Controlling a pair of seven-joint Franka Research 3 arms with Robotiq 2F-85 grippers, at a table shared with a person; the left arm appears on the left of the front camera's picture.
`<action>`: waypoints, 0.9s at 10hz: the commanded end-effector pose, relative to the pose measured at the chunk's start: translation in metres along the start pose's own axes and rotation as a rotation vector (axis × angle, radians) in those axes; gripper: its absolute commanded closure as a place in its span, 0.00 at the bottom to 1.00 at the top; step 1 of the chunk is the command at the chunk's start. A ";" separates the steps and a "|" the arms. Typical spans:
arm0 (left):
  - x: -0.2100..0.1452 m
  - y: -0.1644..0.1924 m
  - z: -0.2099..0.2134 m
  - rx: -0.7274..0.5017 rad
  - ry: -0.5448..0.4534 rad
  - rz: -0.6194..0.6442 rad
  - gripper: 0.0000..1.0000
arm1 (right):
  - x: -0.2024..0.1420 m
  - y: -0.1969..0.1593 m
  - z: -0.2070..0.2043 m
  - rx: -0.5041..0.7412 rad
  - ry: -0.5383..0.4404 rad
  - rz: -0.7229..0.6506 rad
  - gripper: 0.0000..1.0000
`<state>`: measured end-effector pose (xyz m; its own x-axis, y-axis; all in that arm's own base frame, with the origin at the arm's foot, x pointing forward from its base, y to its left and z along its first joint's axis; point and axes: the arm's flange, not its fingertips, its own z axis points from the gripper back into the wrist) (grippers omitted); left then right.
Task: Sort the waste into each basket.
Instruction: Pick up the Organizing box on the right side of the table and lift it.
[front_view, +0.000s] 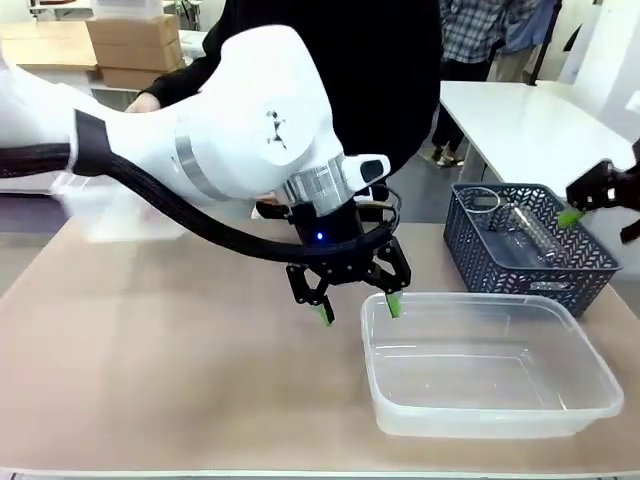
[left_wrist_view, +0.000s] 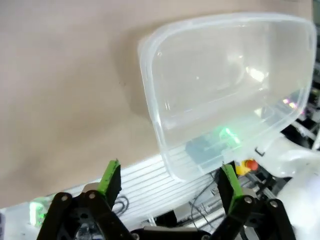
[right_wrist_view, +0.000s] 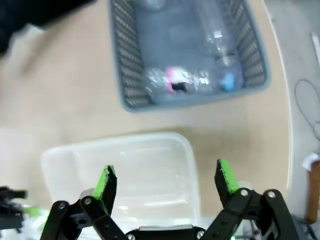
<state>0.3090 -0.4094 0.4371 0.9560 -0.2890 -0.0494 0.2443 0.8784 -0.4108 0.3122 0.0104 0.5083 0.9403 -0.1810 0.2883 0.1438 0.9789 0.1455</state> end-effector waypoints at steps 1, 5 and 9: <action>0.003 -0.001 -0.030 0.091 -0.218 0.011 0.00 | 0.000 0.010 -0.048 -0.275 0.190 0.171 0.00; 0.009 0.002 -0.026 0.080 -0.278 -0.022 0.00 | -0.014 0.008 -0.072 -0.265 0.272 0.195 0.00; 0.015 0.009 -0.035 0.109 -0.302 -0.014 0.00 | -0.018 0.018 -0.110 -0.285 0.451 0.285 0.00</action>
<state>0.3154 -0.4201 0.4032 0.9523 -0.1685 0.2543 0.2453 0.9186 -0.3098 0.3248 0.0355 0.4117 0.9940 0.0626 -0.0897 -0.0760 0.9851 -0.1543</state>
